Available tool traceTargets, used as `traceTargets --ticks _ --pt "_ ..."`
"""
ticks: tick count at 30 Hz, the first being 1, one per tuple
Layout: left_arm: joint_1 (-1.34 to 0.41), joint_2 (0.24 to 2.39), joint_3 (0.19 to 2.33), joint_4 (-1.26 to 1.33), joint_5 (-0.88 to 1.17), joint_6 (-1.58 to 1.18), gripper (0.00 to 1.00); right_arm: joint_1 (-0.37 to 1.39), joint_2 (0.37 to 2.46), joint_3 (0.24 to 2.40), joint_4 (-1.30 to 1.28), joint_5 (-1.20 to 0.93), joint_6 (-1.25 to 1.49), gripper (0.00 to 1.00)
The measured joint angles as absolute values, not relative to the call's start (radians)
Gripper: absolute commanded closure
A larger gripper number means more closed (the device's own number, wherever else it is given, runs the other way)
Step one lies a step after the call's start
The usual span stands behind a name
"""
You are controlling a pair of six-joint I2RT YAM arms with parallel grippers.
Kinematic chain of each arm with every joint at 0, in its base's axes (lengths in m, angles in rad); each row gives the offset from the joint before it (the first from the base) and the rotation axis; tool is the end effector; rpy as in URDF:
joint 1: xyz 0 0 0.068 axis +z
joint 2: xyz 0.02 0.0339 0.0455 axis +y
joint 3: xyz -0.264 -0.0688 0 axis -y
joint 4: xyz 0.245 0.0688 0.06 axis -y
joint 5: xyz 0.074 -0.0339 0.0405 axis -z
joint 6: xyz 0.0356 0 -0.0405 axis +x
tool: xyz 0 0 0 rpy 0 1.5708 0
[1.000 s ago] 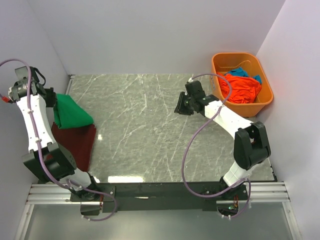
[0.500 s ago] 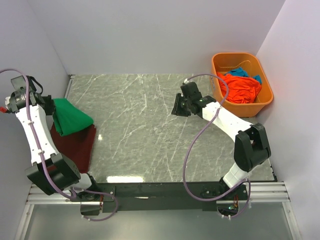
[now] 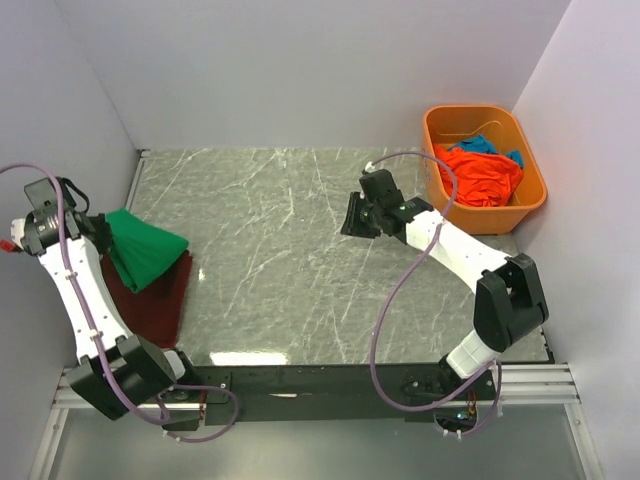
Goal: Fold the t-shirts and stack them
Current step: Neatly place the folded tshirt to the corner
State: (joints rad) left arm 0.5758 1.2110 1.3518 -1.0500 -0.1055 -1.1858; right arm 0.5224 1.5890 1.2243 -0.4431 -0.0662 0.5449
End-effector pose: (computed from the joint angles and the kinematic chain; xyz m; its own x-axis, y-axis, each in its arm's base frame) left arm 0.1895 0.1275 0.3681 0.3036 -0.9017 -0.3077 -0.8371 -0.0982 -0.5382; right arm 0.3028 0.1771 0.2670 -0.8143 0.1280 -0.5662 -0.1350 0.9069 0.3991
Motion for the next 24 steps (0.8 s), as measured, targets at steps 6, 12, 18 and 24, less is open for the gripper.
traceTargets --ticks 6,12,18,24 --pt "0.624 1.113 1.210 -1.045 -0.156 -1.143 0.80 0.556 1.560 1.151 -0.427 -0.067 0.544 0.64" --pt "0.725 0.990 1.011 -1.033 -0.168 -1.056 0.01 0.609 1.556 1.130 -0.419 -0.060 0.540 0.64" --pt "0.741 0.929 1.024 -1.025 -0.154 -0.995 0.00 0.637 1.533 1.106 -0.406 -0.055 0.536 0.64" --pt "0.735 0.912 1.034 -0.958 -0.066 -0.948 0.01 0.637 1.494 1.068 -0.401 -0.045 0.534 0.64"
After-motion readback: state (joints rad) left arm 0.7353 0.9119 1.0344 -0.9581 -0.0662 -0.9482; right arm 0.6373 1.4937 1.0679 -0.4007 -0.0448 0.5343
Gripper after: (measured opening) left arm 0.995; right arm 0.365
